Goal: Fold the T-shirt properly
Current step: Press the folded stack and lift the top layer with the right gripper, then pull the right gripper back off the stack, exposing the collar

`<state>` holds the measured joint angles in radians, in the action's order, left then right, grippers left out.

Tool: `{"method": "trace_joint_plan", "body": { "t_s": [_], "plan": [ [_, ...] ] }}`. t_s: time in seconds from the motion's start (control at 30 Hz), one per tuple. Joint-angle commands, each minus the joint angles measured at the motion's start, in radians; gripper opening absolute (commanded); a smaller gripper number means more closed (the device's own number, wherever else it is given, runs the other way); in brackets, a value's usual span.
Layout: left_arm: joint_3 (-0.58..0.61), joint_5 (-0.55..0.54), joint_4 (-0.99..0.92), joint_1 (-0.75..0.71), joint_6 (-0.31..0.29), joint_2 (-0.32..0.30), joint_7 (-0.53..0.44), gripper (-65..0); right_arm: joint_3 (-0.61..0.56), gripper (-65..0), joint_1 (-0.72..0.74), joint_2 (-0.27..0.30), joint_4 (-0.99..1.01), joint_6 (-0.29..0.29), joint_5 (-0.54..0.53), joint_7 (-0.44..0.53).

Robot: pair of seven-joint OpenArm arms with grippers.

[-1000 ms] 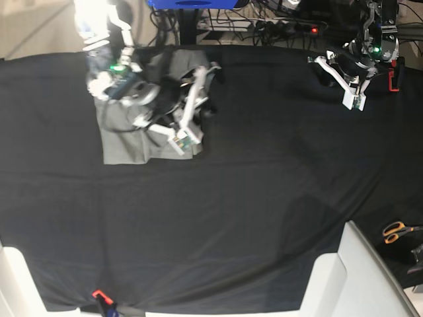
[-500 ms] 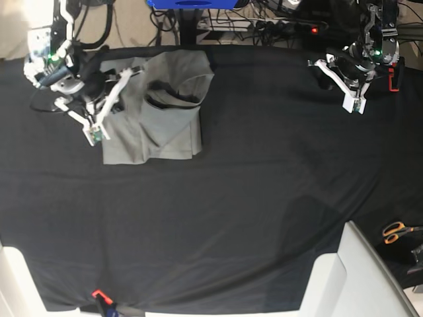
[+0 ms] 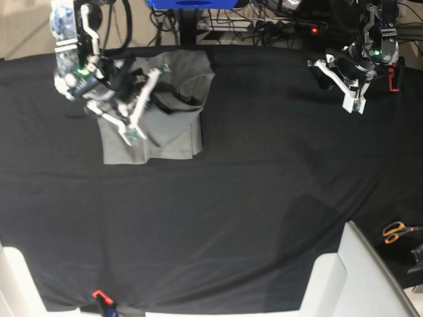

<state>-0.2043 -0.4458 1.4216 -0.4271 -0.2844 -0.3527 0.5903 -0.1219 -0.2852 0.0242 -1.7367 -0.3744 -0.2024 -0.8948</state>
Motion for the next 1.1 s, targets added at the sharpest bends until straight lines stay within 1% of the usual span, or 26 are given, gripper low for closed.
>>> {"method": "trace_joint_plan", "body": {
  "t_s": [0.0, 0.1, 0.17, 0.4, 0.47, 0.57, 0.63, 0.67, 0.73, 0.77, 0.83, 0.87, 0.9, 0.93, 0.97, 1.0, 1.07],
  "plan": [
    [0.001, 0.009, -0.002, -0.009, -0.002, -0.003, 0.032, -65.0, -0.012, -64.8, 0.027, -0.002, -0.015, 0.001, -0.009, 0.013],
    [0.001, 0.009, -0.002, -0.009, -0.002, -0.003, 0.032, -65.0, -0.026, -64.8, 0.082, -0.01, -0.013, 0.002, -0.009, 0.006],
    [0.001, 0.009, -0.002, -0.009, -0.002, -0.003, 0.032, -65.0, -0.023, -64.8, 0.114, -0.037, -0.001, 0.002, -0.009, 0.004],
    [0.001, 0.009, -0.002, -0.008, -0.002, -0.003, 0.032, -65.0, -0.026, -64.8, 0.272, -0.111, 0.212, 0.001, -0.009, 0.015],
    [0.001, 0.009, -0.002, -0.008, -0.002, -0.003, 0.032, -65.0, -0.028, -64.8, 0.317, -0.122, 0.26, -0.004, -0.009, 0.047],
    [0.006, 0.009, -0.002, -0.008, -0.002, -0.003, 0.032, -65.0, -0.034, -65.0, 0.35, -0.123, 0.269, -0.008, -0.01, 0.092],
    [0.007, 0.009, -0.002, -0.008, -0.002, -0.001, 0.032, -65.0, -0.069, -65.0, 0.367, -0.112, 0.249, -0.015, -0.01, 0.095],
    [0.007, 0.009, -0.002, -0.008, -0.002, 0.001, 0.032, -65.0, -0.083, -65.0, 0.367, -0.106, 0.229, -0.034, -0.01, 0.096],
    [0.009, 0.009, 0.003, -0.008, -0.002, 0.002, 0.032, -65.0, -0.095, -65.0, 0.357, -0.069, 0.154, -0.07, -0.01, 0.092],
    [0.009, 0.009, 0.008, -0.008, -0.002, 0.004, 0.032, -65.0, -0.094, -65.0, 0.34, -0.05, 0.108, -0.074, -0.01, 0.09],
    [0.009, 0.009, 0.008, -0.008, -0.002, 0.005, 0.032, -65.0, -0.086, -65.0, 0.295, -0.016, 0.022, -0.058, -0.006, 0.078],
    [0.009, 0.008, 0.008, -0.008, -0.002, 0.005, 0.032, -65.0, -0.068, -65.0, 0.274, 0.009, -0.012, -0.031, -0.006, 0.045],
    [0.009, 0.002, 0.014, -0.008, -0.002, 0.005, 0.032, -65.0, -0.045, -65.0, 0.248, 0.026, -0.042, 0.007, -0.006, 0.007],
    [0.01, 0.0, 0.032, -0.008, -0.002, 0.007, 0.032, -65.0, -0.02, -65.0, 0.217, 0.035, -0.064, 0.042, -0.007, -0.02],
    [0.01, 0.0, 0.057, -0.011, -0.002, 0.014, 0.033, -65.0, 0.006, -65.0, 0.186, 0.038, -0.075, 0.062, -0.007, -0.03],
    [0.01, 0.0, 0.089, -0.016, -0.002, 0.03, 0.033, -65.0, 0.035, -65.0, 0.154, 0.039, -0.082, 0.071, -0.007, -0.025],
    [0.01, -0.003, 0.18, -0.017, -0.002, 0.056, 0.04, -65.0, 0.095, -65.0, 0.088, 0.052, -0.076, 0.07, -0.007, 0.009]
  ]
}}
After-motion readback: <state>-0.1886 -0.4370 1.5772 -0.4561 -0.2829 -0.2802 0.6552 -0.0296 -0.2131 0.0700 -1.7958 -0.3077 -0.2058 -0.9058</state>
